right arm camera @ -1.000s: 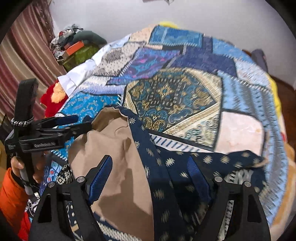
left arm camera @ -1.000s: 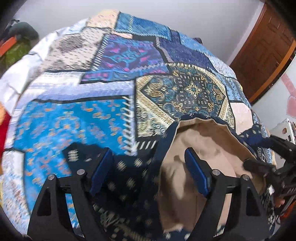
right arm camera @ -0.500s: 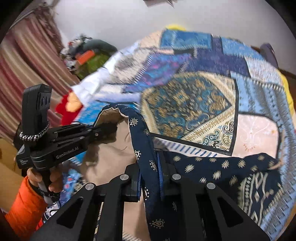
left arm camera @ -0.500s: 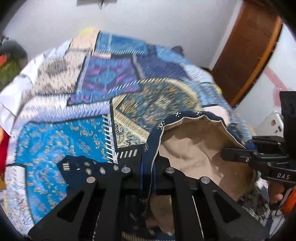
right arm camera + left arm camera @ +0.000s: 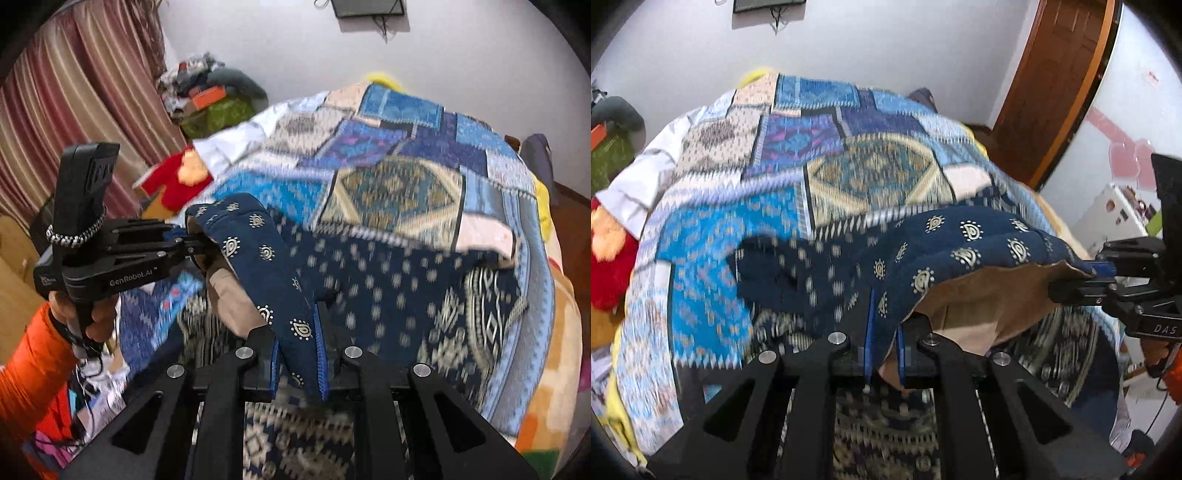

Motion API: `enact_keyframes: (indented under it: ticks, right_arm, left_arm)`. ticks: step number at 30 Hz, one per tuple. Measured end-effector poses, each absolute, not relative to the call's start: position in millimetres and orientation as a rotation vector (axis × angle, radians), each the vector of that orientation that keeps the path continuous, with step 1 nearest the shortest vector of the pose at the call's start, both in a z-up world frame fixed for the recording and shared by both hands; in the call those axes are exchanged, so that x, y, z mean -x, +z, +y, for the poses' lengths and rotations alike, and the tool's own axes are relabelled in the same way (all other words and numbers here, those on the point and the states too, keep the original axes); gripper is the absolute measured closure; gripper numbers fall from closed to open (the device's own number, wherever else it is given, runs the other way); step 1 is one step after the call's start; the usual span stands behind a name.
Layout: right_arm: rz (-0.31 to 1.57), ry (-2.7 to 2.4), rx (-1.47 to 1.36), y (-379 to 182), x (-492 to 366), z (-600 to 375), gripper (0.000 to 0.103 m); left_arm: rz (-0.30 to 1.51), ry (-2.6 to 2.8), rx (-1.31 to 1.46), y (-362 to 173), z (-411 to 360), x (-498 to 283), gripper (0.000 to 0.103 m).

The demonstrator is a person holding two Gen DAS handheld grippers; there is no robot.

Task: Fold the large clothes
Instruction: 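Lift the hood and shoulder with both grippers and fold them toward the hem, then lower the folded hood onto the hoodie body and open both grippers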

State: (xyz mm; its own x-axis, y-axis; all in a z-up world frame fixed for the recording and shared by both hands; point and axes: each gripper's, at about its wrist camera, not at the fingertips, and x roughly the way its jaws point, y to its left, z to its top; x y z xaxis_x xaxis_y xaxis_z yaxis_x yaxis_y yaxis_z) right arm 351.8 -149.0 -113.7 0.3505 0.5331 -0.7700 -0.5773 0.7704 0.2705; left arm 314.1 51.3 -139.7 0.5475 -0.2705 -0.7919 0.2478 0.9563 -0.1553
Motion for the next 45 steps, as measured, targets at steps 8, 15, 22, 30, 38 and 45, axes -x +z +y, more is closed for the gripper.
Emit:
enact_keyframes:
  ticks: [8,15,22,30,38,45]
  right_arm:
    - [1.052,0.685,0.195,-139,-303,-145,0.091]
    - [1.073,0.667,0.183,-144,-284,-166,0.091]
    - [1.079,0.683,0.119,-136,-273,-196,0.091]
    - [1.017,0.610,0.076,-112,-292,-214,0.091]
    - [1.117,0.537,0.130,-157,-337,-176,0.091]
    - [1.132,0.492,0.309,-202,-335,-170,0.090]
  left_arm:
    - [1.045,-0.271,-0.001,-190,49,-274,0.083]
    - [1.118,-0.228,-0.041,-224,52,-246,0.072]
    - [1.124,-0.155,-0.021,-213,80,-234,0.070]
    - [0.952,-0.093,-0.003,-140,96,-261,0.043]
    - [0.973,-0.204,0.046,-154,49,-299,0.015]
    - [1.144,-0.197,-0.060,-232,28,-288,0.012]
